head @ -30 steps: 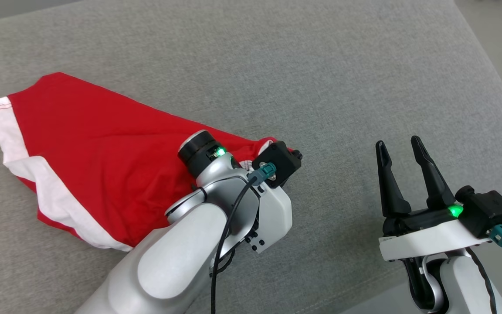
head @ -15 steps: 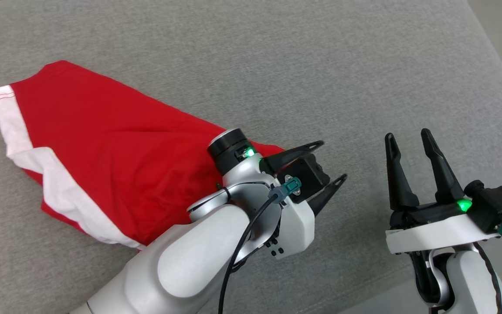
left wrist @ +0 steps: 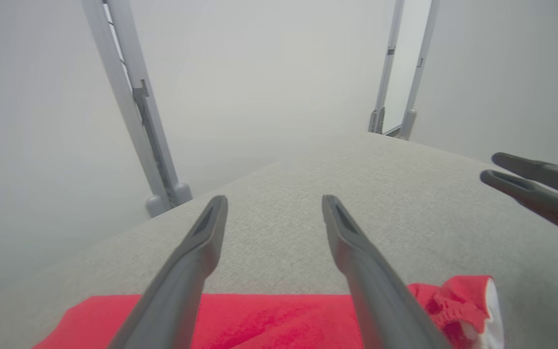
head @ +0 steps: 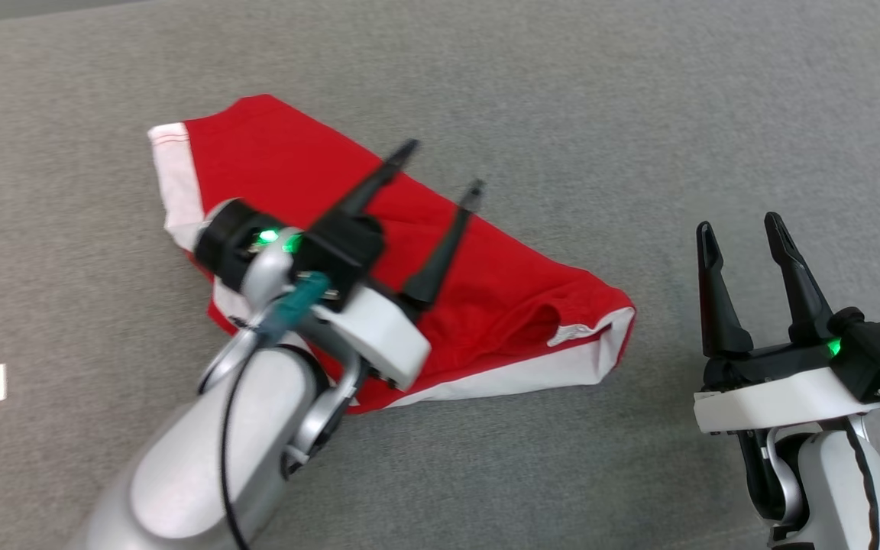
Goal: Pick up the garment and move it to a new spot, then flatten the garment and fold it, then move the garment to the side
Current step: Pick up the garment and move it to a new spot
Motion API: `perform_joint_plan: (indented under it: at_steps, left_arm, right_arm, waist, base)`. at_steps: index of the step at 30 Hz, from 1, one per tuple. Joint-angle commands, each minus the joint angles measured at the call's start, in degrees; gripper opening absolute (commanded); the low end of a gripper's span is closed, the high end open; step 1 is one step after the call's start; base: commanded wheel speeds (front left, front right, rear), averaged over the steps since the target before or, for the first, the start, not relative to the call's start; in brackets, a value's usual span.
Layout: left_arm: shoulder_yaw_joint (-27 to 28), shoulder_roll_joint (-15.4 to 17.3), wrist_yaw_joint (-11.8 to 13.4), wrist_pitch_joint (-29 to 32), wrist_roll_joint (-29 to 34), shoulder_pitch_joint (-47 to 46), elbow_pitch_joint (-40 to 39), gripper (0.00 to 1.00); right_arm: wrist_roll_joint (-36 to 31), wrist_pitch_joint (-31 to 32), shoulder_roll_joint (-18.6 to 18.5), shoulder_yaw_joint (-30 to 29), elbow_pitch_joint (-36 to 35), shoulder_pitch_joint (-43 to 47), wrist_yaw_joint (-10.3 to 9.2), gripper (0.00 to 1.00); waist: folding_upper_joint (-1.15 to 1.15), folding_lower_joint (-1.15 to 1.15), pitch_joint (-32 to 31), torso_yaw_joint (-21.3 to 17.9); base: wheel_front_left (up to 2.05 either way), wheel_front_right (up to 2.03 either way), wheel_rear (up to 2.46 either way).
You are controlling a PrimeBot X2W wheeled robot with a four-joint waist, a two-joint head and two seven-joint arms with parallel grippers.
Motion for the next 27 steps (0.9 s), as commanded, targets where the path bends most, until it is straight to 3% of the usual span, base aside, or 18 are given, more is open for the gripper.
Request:
perform_joint_plan:
  at_steps: [1, 7, 13, 21, 27]
  left_arm:
    - [2.8, 1.28, 2.31, -1.18, -1.27, 2.24, -1.17, 1.0]
    - [11.66, 4.44, 8.06, -6.02, -5.28, 8.93, -3.61, 1.0]
    - [18.74, 7.12, 11.22, -10.84, -9.08, 16.46, -4.42, 1.0]
    - [23.61, 9.39, 13.04, -14.2, -11.21, 24.38, -3.37, 1.0]
    - [25.03, 9.4, 11.13, -16.16, -12.49, 30.07, -2.18, 1.0]
  right_arm:
    - [-0.92, -0.18, -0.32, -0.31, 0.26, 0.15, 0.13, 1.0]
    - [-2.81, -0.18, -0.34, -0.14, 1.33, 0.92, 0.12, 1.0]
    - [-3.8, -0.18, -0.34, 0.56, 2.47, 1.91, 0.12, 1.0]
    - [-4.28, -0.17, -0.35, 1.27, 4.0, 3.44, 0.12, 1.0]
    - [-4.19, -0.18, -0.34, 1.74, 5.3, 5.52, 0.12, 1.0]
  waist:
    - [0.0, 0.0, -1.83, 2.84]
    - [0.0, 0.0, -4.21, 5.9]
    - [0.0, 0.0, -6.55, 7.77]
    - [0.0, 0.0, -9.96, 8.88]
    - [0.0, 0.0, -13.42, 9.14]
  base:
    - [0.0, 0.0, 0.0]
    - [0.0, 0.0, 0.0]
    - [0.0, 0.0, 0.0]
    - [0.0, 0.0, 0.0]
    - [0.0, 0.0, 0.0]
